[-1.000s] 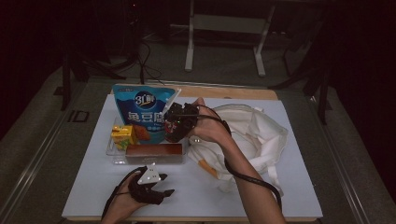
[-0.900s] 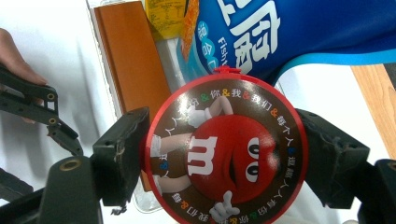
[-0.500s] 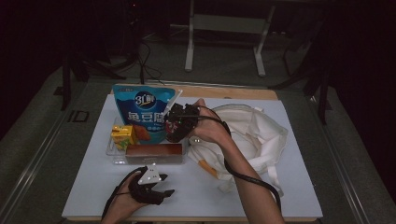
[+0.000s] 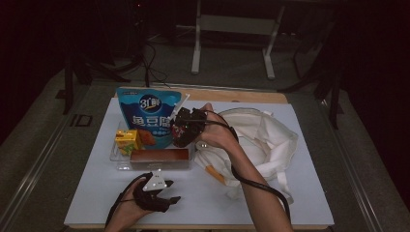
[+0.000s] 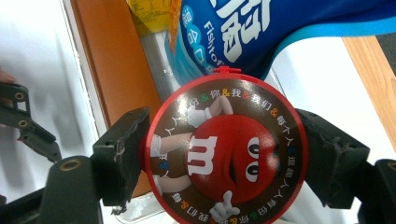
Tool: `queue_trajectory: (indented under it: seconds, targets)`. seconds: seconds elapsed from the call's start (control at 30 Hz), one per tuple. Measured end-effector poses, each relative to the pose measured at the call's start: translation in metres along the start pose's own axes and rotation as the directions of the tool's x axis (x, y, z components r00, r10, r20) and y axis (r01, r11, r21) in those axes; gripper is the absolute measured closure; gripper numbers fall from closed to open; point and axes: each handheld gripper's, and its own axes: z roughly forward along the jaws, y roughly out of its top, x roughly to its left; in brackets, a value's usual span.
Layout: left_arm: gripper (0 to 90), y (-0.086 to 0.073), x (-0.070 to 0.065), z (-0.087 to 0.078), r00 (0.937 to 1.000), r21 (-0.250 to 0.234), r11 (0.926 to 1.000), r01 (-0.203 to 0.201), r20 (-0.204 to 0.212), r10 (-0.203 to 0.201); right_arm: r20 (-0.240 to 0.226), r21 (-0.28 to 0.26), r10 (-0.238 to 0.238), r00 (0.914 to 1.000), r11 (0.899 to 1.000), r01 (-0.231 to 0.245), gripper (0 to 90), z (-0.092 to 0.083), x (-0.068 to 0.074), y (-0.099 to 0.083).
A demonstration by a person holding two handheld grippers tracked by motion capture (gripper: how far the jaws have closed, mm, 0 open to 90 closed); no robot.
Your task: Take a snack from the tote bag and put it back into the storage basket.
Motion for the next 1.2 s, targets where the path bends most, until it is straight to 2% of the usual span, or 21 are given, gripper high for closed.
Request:
queue_trajectory:
  seconds: [0.57,0.8,0.93,1.2]
  targets:
    - [38.5,0.0,0.0,0.0,1.0,0.001,1.0,0.0,-0.002,0.0,0.003,0.02,0.004,1.0,1.0,-0.004,23.7,0.013,-0.002,-0.002]
    - [38.5,0.0,0.001,-0.001,1.0,0.002,1.0,-0.001,-0.002,0.001,0.003,0.006,0.027,0.9996,1.0,-0.027,23.8,0.019,-0.004,-0.003]
    - [38.4,0.0,0.001,-0.001,1.0,0.003,1.0,-0.002,-0.001,0.002,0.014,0.002,0.019,0.9997,1.0,-0.019,23.8,0.022,-0.004,-0.003]
    - [38.5,-0.001,0.001,-0.001,1.0,0.0,1.0,0.001,-0.001,-0.001,-0.01,0.021,0.016,0.9998,1.0,-0.016,23.7,0.032,-0.005,-0.004]
